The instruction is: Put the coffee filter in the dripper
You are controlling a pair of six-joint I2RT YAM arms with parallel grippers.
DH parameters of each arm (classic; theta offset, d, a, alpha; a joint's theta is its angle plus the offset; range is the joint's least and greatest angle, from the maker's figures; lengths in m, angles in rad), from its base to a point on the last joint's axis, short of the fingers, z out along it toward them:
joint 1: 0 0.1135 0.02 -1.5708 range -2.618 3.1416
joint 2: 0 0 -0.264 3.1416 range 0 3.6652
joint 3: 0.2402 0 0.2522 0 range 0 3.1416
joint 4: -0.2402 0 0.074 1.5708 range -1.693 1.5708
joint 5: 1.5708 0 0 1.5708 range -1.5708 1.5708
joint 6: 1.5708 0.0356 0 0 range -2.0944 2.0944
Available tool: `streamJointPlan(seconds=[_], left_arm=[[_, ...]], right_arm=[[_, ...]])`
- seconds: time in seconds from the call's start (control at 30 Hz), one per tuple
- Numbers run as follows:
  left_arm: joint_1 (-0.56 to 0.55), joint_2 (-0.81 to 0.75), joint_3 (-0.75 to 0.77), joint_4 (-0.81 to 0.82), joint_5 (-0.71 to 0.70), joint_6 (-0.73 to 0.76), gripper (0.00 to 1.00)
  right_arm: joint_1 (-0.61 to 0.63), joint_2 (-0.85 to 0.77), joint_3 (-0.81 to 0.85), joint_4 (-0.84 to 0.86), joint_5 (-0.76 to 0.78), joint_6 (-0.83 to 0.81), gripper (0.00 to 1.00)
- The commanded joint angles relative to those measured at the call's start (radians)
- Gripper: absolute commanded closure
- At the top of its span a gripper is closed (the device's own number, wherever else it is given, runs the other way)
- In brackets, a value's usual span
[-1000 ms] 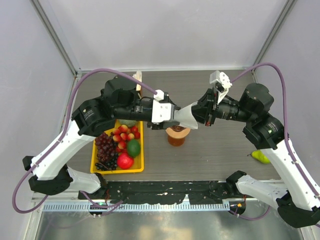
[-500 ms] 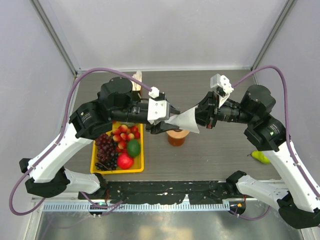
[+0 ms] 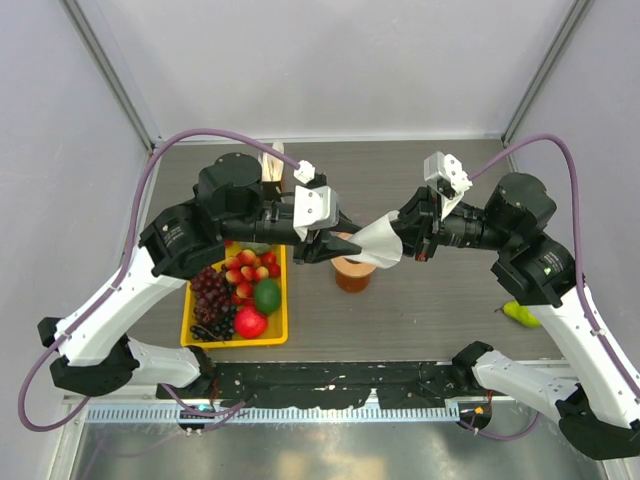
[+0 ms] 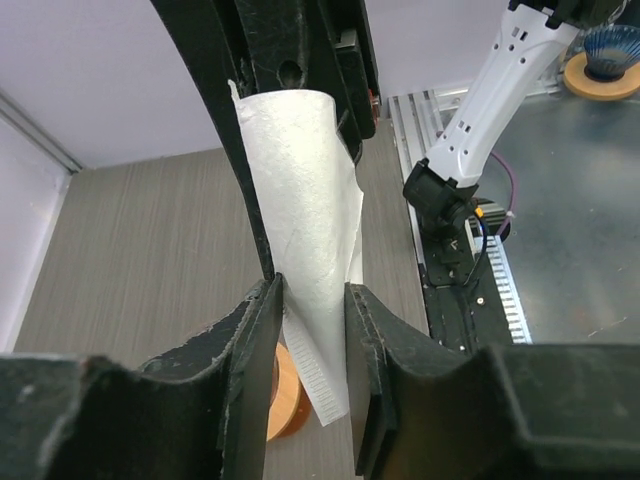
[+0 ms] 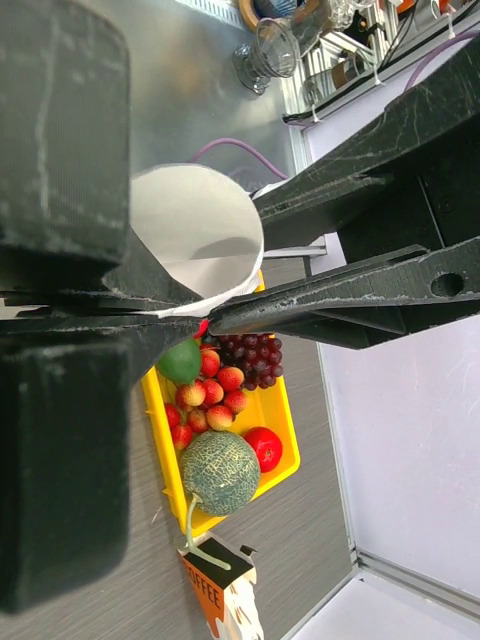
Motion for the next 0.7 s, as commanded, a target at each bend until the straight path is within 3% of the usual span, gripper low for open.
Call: streamJointPlan(seconds=[0.0,0.07,0.2,0.27,0.3,0.47,0.67], left_arm=[[0.008,-0.031,-0.024,0.052,0.053,-0.047,0.67],[0.017,-0.037,-0.035,0.058,0.074,-0.058,0.72],[0.037,-0.056,-0.065,0.066,0.104,-0.07,0.82],[0.05,-0.067,-0.079,0.072,0.121,-0.085,0.86],[0.057,-0.07,-0.085,0.078,0.131,-0.09,0.87],[0.1,-0.097,-0.131,0.123,0.186,-0.134,0.89],[0.129,-0.103,-0.153,0.144,0.229,-0.154,0.91]], right_arm=[[0.006,-0.01,0.005,0.044,-0.002,-0.023,0.95],[0.005,-0.013,0.007,0.045,-0.005,-0.038,0.95],[0.005,-0.011,0.039,0.006,0.006,-0.09,0.85],[0.005,-0.011,0.067,-0.037,0.015,-0.127,0.73],[0.005,-0.013,0.076,-0.068,0.027,-0.136,0.63],[0.003,-0.021,0.152,-0.183,0.058,-0.234,0.59],[0.003,-0.01,0.265,-0.349,0.11,-0.371,0.36]])
